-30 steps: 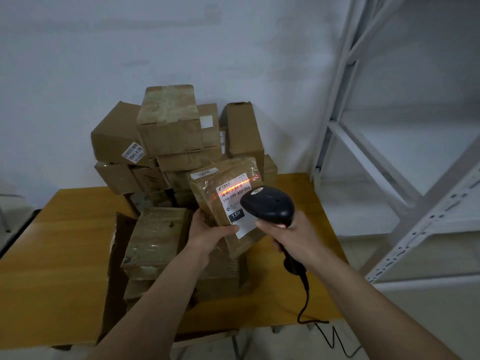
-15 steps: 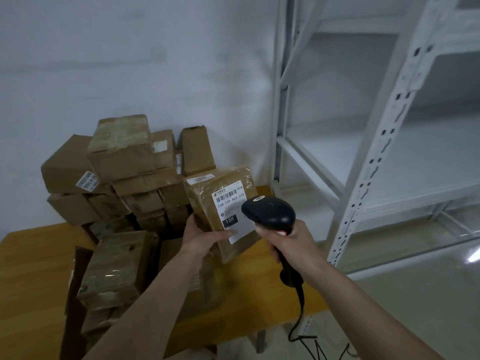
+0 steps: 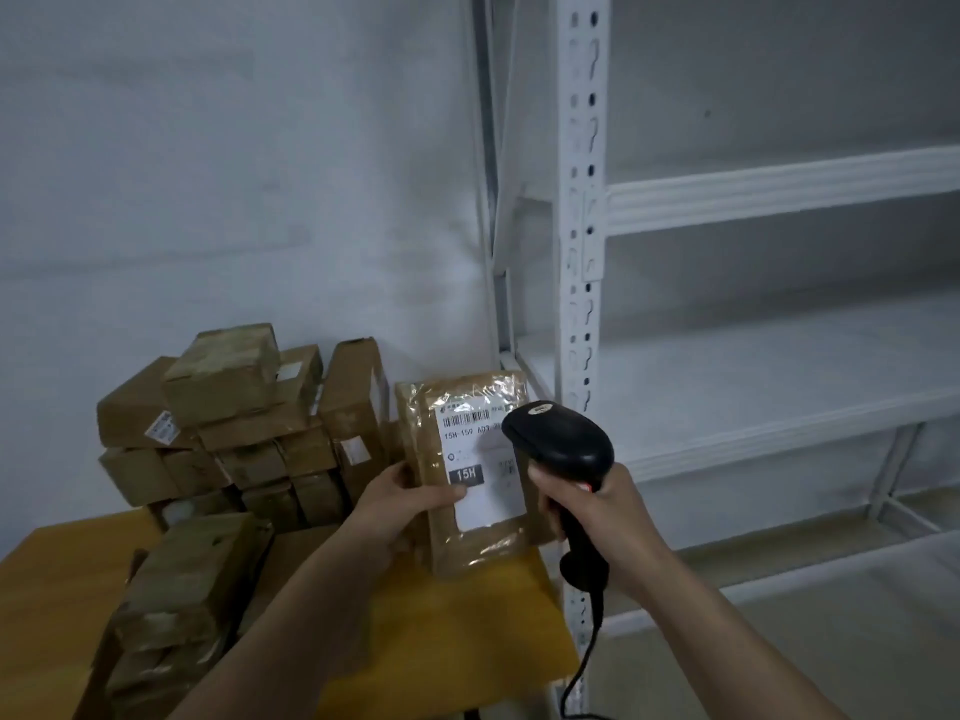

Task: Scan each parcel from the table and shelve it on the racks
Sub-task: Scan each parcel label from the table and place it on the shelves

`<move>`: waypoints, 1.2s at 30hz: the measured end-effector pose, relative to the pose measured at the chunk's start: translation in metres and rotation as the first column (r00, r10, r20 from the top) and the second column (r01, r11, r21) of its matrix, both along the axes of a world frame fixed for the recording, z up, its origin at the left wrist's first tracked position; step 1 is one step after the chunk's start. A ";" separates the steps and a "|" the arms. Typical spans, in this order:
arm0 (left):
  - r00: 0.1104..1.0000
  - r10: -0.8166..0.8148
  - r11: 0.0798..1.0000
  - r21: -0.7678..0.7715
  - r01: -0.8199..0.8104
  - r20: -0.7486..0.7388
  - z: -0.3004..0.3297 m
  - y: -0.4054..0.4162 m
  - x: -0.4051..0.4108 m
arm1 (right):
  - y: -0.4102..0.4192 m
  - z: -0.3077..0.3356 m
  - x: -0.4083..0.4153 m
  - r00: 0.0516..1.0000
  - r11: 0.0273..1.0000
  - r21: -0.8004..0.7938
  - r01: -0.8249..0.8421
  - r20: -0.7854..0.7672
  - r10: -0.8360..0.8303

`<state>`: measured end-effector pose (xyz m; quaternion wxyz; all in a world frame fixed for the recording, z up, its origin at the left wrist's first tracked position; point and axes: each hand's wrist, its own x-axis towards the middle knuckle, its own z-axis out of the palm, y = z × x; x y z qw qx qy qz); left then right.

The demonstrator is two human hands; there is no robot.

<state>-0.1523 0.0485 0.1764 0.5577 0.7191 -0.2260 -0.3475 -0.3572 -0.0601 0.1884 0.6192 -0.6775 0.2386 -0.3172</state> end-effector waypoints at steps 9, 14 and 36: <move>0.983 -0.180 0.978 -0.115 0.175 -0.032 0.062 -0.022 -0.090 | -0.024 0.032 -0.091 0.967 0.983 -0.028 0.183 0.187 -0.175; 0.986 -0.166 0.969 -0.180 0.169 0.032 0.109 -0.051 -0.136 | -0.050 0.054 -0.132 0.953 0.965 -0.068 0.254 0.190 -0.237; 0.643 -0.058 0.921 -0.207 0.329 0.764 0.336 -0.174 -0.169 | -0.153 0.244 -0.097 0.816 0.883 -0.006 0.470 0.385 -0.432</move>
